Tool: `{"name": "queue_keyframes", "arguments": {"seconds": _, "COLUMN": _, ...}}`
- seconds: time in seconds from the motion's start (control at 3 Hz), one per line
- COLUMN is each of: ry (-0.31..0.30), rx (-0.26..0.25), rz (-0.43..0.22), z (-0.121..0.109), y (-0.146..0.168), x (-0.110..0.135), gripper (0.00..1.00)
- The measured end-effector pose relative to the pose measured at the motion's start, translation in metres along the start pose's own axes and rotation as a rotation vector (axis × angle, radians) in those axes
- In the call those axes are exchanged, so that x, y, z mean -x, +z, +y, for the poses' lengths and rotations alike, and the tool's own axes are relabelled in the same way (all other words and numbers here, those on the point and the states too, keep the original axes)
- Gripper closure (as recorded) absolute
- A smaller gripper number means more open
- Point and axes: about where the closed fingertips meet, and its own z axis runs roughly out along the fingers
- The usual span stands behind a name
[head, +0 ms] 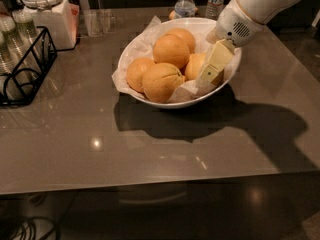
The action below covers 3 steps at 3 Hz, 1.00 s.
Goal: Pick orange from white bowl
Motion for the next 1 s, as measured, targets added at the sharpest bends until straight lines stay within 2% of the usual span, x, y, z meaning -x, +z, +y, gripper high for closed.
{"name": "queue_keyframes", "arguments": {"seconds": 0.33, "ry": 0.031, "rx": 0.034, "rz": 0.023, "z": -0.0006, "y": 0.0135, "x": -0.0141, "gripper": 0.09}}
{"name": "queue_keyframes", "arguments": {"seconds": 0.67, "ry": 0.047, "rx": 0.059, "rz": 0.028, "z": 0.0017, "y": 0.0202, "x": -0.0202, "gripper": 0.26}}
{"name": "queue_keyframes", "arguments": {"seconds": 1.0, "ry": 0.047, "rx": 0.059, "rz": 0.028, "z": 0.0037, "y": 0.0168, "x": -0.0191, "gripper": 0.48}}
